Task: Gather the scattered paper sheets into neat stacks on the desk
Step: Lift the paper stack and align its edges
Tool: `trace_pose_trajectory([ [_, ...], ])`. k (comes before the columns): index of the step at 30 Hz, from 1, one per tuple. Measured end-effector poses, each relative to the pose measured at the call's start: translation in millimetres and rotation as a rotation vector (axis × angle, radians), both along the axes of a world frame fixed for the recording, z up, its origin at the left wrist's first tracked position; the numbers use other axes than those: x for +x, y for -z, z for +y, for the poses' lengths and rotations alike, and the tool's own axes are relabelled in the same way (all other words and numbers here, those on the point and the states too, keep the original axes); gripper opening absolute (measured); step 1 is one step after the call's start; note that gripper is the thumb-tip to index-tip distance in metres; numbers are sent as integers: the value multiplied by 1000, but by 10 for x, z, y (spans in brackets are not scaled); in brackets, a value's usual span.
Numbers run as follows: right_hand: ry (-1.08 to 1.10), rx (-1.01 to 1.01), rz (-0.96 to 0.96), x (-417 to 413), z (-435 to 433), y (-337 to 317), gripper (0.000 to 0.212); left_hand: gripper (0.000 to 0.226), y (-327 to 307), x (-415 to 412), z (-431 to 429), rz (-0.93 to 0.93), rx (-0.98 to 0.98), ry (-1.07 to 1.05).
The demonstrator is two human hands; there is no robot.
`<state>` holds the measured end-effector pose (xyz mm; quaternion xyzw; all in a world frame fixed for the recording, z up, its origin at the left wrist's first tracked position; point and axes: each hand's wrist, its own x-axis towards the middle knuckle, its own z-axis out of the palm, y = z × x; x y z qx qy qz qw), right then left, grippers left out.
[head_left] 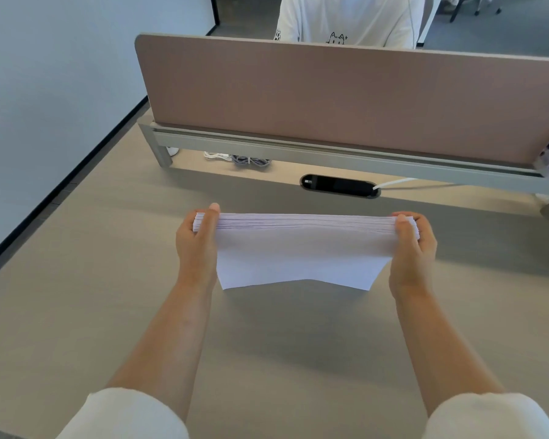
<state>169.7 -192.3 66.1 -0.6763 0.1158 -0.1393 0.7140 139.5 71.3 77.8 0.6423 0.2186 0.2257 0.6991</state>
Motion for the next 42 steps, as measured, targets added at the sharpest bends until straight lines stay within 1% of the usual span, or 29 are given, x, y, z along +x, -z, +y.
trace_pose_trajectory([
  [1,2,6,-3,4,5,-9,13,26,-23,-1,-5,11,14,-17],
  [3,6,11,-11,0,17,-34,18,14,-66,-2,-20,4,0,-17],
  [4,2,7,-12,-4,31,-45,20,12,-79,-2,-12,-7,-12,-13],
  [8,-6,13,-18,-17,29,-67,21,23,-86,15,11,-9,-26,3],
  [14,-25,30,-29,-15,19,-81,35,22,-108,26,2,65,-53,-31],
  [16,-24,38,-22,-10,17,-77,28,21,-114,32,-6,52,-58,-36],
  [19,-16,45,-35,0,11,-72,23,28,-107,16,-32,26,-28,-42],
  [24,-25,54,-41,12,14,-97,39,28,-114,3,-33,28,-18,-44],
  [26,-17,45,-38,20,7,-109,41,28,-112,9,-30,38,-27,-54],
  [28,-15,39,-33,15,8,-112,37,29,-115,9,-32,49,-39,-59],
  [31,-52,37,-35,-17,15,-111,25,30,-126,-5,-27,61,-16,-42],
  [32,-68,33,-35,-22,21,-108,25,28,-131,-6,-26,73,-12,-41],
  [34,-77,15,-14,-13,22,-90,29,29,-135,14,-31,113,-15,-82],
  [37,-74,-19,10,20,-1,-70,39,39,-132,45,-65,138,-6,-153],
  [39,-136,-56,-20,23,-62,-56,37,44,-139,49,-94,134,8,-173],
  [40,-206,-83,-44,14,-108,-43,37,46,-139,51,-100,136,20,-179],
  [42,-366,-121,-49,-4,-219,19,46,48,-145,65,-99,144,53,-183],
])
